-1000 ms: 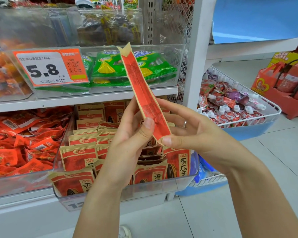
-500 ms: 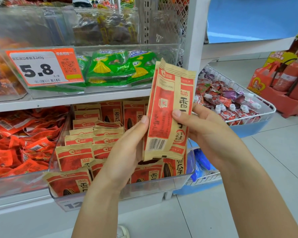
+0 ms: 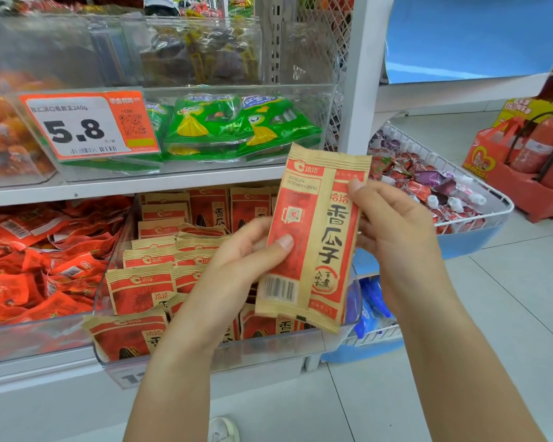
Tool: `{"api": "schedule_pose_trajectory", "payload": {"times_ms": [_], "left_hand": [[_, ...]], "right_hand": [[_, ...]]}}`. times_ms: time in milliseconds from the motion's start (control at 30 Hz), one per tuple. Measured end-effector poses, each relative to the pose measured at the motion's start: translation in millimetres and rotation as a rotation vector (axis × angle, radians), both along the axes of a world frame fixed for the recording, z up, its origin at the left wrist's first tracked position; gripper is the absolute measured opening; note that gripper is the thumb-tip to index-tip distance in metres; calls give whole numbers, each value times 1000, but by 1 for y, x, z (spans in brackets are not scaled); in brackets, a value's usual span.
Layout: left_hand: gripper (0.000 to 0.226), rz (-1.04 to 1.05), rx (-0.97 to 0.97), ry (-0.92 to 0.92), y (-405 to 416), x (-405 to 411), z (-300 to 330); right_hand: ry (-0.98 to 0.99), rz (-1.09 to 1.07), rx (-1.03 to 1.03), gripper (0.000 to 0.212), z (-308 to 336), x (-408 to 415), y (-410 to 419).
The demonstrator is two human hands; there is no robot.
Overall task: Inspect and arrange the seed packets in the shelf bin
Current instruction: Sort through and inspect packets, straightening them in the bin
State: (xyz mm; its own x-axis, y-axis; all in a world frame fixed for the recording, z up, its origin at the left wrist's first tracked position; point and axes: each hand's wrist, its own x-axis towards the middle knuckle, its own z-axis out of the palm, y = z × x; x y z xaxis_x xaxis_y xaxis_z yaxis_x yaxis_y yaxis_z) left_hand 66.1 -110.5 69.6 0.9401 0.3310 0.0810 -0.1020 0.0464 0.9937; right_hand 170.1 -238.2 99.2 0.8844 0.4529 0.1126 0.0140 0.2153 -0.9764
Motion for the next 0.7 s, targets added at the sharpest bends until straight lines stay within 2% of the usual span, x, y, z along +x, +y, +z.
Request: {"api": "schedule_pose_trajectory", "payload": {"times_ms": [100, 167, 267, 300, 433, 700], "left_hand": [[32, 241, 36, -72, -4, 6, 1], [31, 451, 233, -95, -7, 11, -2], [13, 633, 469, -70, -13, 12, -7], [13, 667, 509, -59, -15, 12, -6], [44, 784, 614, -11, -21, 11, -1], [29, 785, 627, -38, -20, 12, -2]], "right_hand": [[-63, 11, 13, 19, 0, -4, 2], [-113, 47, -12, 20, -2, -7, 5], [-150, 113, -36, 21, -4, -8, 10], [-159, 133, -41, 21, -3, -9, 11], [-138, 182, -54, 23, -3, -11, 11], [-133, 188, -111, 23, -3, -10, 10]]}}
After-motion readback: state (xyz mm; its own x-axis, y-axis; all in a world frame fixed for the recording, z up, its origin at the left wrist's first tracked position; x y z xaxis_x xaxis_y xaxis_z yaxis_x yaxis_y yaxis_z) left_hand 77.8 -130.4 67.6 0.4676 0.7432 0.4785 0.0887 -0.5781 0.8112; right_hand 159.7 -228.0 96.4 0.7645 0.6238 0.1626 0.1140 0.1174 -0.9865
